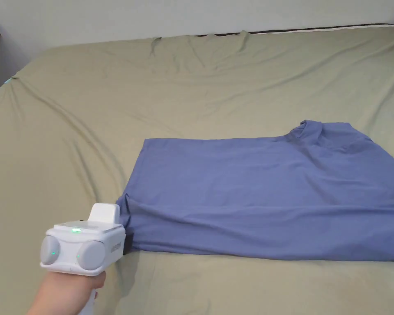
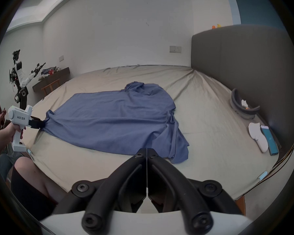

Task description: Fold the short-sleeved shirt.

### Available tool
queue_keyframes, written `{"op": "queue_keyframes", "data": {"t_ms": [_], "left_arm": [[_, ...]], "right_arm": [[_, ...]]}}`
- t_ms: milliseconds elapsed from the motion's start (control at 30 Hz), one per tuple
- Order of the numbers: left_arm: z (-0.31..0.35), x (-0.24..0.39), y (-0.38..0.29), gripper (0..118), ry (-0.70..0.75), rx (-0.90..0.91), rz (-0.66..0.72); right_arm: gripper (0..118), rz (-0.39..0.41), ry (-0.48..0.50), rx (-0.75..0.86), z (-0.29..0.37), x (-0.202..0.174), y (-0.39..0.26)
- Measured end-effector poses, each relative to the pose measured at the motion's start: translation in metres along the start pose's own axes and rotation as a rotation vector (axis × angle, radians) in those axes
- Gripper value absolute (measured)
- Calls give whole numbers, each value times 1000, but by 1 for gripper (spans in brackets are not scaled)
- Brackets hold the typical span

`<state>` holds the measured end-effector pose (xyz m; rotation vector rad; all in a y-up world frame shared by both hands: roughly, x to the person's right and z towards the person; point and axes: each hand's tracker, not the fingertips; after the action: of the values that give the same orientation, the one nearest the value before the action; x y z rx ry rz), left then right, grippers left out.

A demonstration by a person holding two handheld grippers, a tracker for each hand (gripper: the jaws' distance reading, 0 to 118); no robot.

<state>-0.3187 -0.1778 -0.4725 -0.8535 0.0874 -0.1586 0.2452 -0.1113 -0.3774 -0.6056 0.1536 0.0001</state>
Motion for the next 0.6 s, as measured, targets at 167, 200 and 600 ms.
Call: {"op": "queue_keyframes", "data": {"t_ms": [167, 200, 600], "left_arm": [[37, -12, 5, 2, -60, 92, 127], [43, -16, 5, 2, -81, 91, 157], [47, -8, -6, 2, -97, 51, 197]], "right_arm": [[0, 26, -21, -14, -5, 10, -2], [0, 30, -23, -17, -7, 13, -2], [33, -53, -87, -207, -114, 56, -4]]}}
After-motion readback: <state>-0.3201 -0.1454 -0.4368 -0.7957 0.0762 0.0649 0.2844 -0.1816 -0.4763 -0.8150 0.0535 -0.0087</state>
